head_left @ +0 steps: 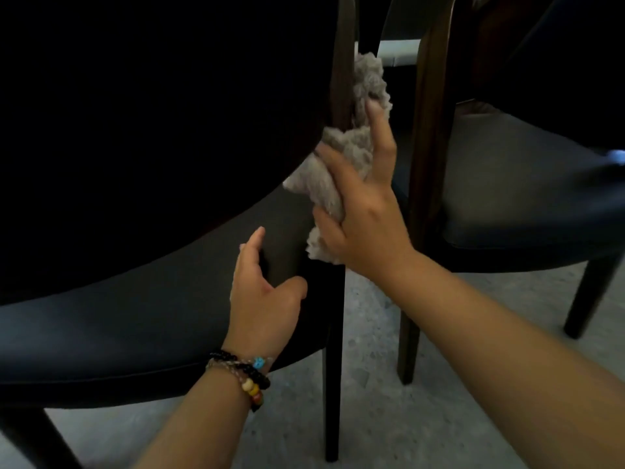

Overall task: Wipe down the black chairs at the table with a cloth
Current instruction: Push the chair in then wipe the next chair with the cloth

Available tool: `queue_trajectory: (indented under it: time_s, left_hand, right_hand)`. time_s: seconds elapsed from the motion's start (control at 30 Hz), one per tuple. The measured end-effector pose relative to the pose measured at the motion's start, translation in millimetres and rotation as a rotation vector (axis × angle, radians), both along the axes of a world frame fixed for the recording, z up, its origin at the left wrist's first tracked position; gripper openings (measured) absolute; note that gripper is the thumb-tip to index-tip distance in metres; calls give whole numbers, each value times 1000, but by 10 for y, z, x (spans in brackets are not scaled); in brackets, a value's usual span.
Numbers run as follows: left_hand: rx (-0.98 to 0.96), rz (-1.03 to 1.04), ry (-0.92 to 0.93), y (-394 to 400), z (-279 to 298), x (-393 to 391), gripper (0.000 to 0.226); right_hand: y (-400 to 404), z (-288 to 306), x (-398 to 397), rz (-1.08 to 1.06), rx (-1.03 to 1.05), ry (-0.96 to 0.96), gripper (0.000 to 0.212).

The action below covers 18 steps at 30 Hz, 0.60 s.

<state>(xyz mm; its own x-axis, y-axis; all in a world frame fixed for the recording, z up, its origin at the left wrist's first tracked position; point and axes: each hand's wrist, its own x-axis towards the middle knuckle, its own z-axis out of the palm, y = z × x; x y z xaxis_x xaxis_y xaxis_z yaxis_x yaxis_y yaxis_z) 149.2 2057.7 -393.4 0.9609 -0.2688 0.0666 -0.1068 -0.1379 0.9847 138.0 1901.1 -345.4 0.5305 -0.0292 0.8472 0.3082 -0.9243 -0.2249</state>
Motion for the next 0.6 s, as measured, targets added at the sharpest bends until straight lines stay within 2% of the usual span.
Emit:
queue_trajectory:
  time_s: [0.13,0.2,0.3,0.4,0.47,0.53,0.6]
  left_hand:
    - [-81,15,-65,-74,-22,-26,83]
    - [-71,16,-130,-89,-23,-61,84]
    - [-161,-20,-139,-78,-15,-67,77]
    - [-193,-63,-74,-15,7,-50,77]
    - [-179,-84,-31,16,45,-49,74]
    - [-192,-84,15,17,120,-78,72]
    - [-248,-68,84,-12,224,-136,68]
  right_hand:
    - [233,163,25,145,818,-172,59]
    - [205,321,43,194,1123,-188,57]
    - [72,790,184,231,1193,-104,38]
    - [-7,1377,364,402,950,4,23]
    - [-57,1655,429,436,880,68,16]
    - [-192,1679,542,435,954,163,21]
    - [-276,1640,588,464,1111,358,27]
